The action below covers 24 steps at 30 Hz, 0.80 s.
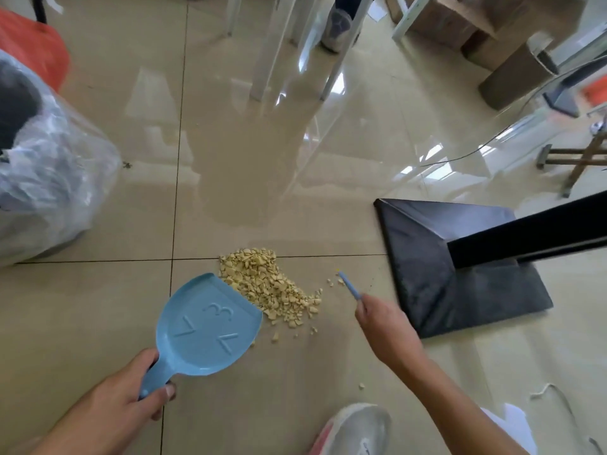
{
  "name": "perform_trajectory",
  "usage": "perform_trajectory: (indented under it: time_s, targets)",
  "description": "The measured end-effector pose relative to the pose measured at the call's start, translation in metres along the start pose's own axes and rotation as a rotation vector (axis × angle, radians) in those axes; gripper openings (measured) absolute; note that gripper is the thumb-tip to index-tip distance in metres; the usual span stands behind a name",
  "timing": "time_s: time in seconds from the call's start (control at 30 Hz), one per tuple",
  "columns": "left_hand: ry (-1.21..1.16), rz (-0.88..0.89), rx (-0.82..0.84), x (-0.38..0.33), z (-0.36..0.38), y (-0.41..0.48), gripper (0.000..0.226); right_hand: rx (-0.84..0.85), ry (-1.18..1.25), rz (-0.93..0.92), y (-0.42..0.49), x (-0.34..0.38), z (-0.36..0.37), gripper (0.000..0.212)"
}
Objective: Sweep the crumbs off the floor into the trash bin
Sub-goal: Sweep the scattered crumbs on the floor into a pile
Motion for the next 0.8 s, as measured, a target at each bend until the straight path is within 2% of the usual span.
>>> perform_trajectory:
  time_s: [0.13,0.23,0.33,0.6,0.67,0.8]
  targets:
    - [0.043,0.047,0.069,-0.012,0.008,0.001,0.020,0.099,-0.007,0.370,0.003,-0.074,-0.002,0.027]
    - [0.087,0.080,0.071,-0.024,0.015,-0.007,0.021,0.122,0.090,0.463,0.012,-0.076,0.015,0.029]
    - [0.043,0.086,0.078,-0.027,0.019,-0.009,0.025,0.099,0.074,0.386,0.033,-0.043,0.026,0.031]
    - [-0.053,0.003,0.101,-0.016,0.021,-0.019,0.036,0.115,-0.269,-0.067,0.046,0.067,0.032,0.031]
    - [-0.061,-0.008,0.078,-0.011,0.021,-0.018,0.034,0.143,-0.216,-0.116,0.033,0.086,0.032,0.028]
    - [-0.067,-0.024,0.052,-0.003,0.017,-0.017,0.029,0.172,0.130,-0.109,-0.001,0.107,0.030,0.028]
Point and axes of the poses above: each hand's wrist, its own y-axis towards the middle knuckle, its own z-axis out of the palm, x = y × z, the point moved 1 cm from there along y, towards the middle knuckle, and after that the axes turned 2 degrees about x, right-handed, at the moved point
